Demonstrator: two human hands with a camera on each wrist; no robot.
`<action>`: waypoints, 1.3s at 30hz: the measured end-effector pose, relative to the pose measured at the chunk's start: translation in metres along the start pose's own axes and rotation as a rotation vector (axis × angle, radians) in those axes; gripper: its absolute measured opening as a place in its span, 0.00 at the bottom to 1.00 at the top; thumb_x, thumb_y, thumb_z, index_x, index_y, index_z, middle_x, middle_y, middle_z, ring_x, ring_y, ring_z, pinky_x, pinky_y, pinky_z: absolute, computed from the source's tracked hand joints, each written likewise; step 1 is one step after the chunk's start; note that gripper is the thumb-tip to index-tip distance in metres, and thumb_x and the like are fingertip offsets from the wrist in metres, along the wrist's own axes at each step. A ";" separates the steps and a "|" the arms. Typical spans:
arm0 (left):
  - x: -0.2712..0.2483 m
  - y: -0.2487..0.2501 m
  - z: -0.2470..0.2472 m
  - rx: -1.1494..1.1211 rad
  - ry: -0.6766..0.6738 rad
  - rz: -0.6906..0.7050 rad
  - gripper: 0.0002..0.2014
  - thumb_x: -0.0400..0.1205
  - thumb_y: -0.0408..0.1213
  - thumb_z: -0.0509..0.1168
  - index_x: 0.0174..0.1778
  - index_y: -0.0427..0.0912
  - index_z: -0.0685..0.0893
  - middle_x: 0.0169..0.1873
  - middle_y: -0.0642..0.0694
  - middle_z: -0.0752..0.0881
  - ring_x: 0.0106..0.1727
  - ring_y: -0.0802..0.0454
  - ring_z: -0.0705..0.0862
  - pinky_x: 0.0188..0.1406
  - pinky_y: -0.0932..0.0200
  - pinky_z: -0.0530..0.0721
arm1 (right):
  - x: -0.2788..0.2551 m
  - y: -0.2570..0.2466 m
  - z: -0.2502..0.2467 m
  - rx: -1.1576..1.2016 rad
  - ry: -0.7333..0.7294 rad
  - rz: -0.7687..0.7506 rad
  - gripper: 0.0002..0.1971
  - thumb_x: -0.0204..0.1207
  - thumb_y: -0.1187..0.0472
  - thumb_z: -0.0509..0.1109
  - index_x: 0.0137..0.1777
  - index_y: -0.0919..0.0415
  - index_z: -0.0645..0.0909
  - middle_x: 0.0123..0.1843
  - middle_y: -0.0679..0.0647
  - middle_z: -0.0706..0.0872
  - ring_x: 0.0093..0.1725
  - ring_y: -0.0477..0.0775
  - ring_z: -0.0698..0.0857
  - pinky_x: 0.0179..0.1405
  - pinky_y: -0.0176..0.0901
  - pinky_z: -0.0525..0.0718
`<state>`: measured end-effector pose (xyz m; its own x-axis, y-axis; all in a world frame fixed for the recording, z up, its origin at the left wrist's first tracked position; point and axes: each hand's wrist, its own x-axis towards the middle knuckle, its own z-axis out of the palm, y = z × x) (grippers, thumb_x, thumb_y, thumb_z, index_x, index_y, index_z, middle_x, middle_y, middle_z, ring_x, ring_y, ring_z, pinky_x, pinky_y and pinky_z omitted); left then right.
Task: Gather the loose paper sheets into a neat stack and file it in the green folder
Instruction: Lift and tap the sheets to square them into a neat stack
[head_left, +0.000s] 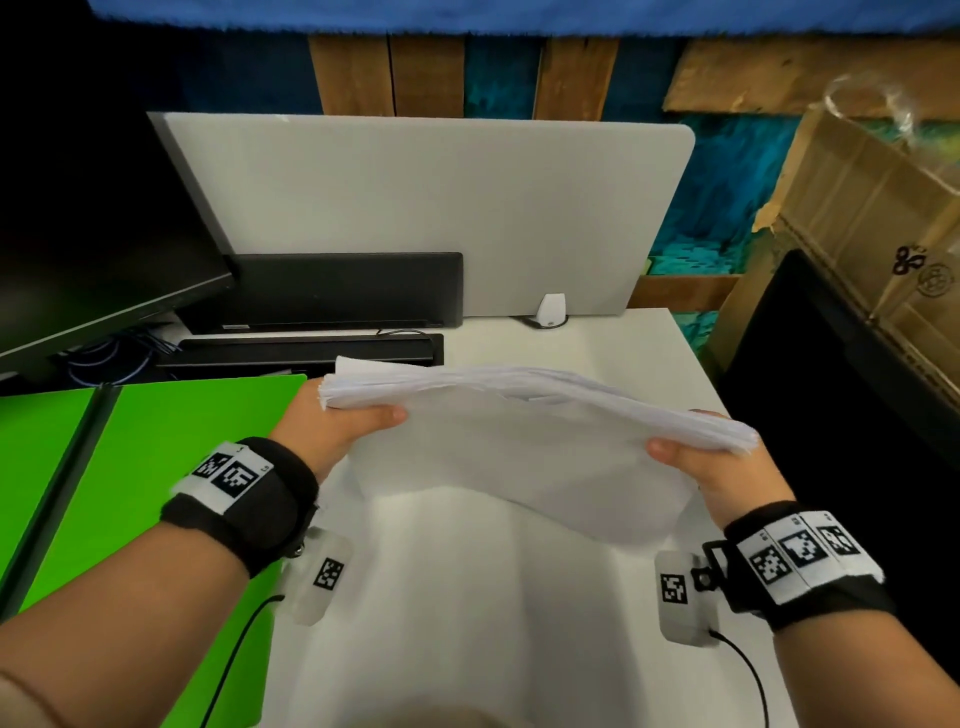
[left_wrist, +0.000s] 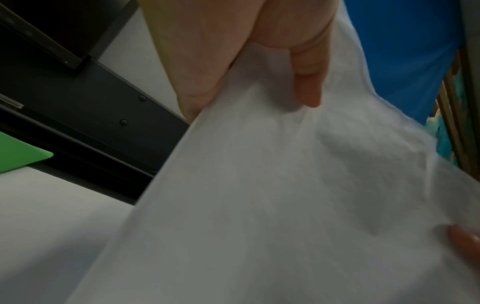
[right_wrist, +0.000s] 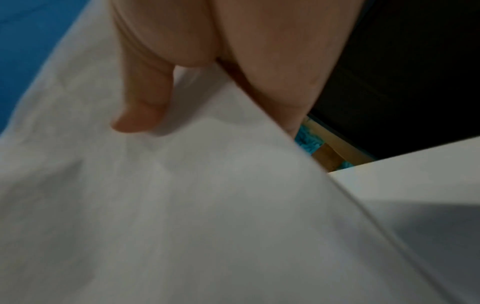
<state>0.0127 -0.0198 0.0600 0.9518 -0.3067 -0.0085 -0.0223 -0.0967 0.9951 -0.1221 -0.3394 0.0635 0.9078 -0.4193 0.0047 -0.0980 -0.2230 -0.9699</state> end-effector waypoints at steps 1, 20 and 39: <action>0.000 0.003 0.002 -0.010 0.029 0.017 0.19 0.63 0.24 0.76 0.50 0.38 0.88 0.36 0.58 0.92 0.41 0.61 0.90 0.41 0.69 0.85 | 0.000 -0.003 0.002 -0.001 0.029 -0.009 0.09 0.59 0.69 0.80 0.39 0.64 0.85 0.30 0.45 0.89 0.35 0.47 0.85 0.41 0.47 0.81; 0.001 0.031 0.000 0.483 0.333 0.051 0.59 0.51 0.49 0.84 0.78 0.44 0.62 0.78 0.41 0.64 0.80 0.45 0.63 0.80 0.48 0.64 | -0.009 -0.030 0.010 -0.014 0.169 -0.085 0.14 0.66 0.72 0.77 0.31 0.52 0.80 0.28 0.45 0.84 0.29 0.40 0.84 0.27 0.24 0.81; -0.017 0.101 0.017 0.511 -0.055 0.296 0.10 0.71 0.35 0.75 0.27 0.38 0.82 0.24 0.44 0.81 0.26 0.62 0.76 0.31 0.62 0.78 | -0.006 -0.075 -0.036 -0.143 -0.085 -0.185 0.05 0.61 0.56 0.81 0.35 0.49 0.87 0.31 0.46 0.91 0.30 0.42 0.87 0.34 0.37 0.89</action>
<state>-0.0106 -0.0407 0.1590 0.8656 -0.4375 0.2435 -0.4419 -0.4388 0.7825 -0.1351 -0.3518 0.1450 0.9462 -0.2856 0.1523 0.0216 -0.4139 -0.9101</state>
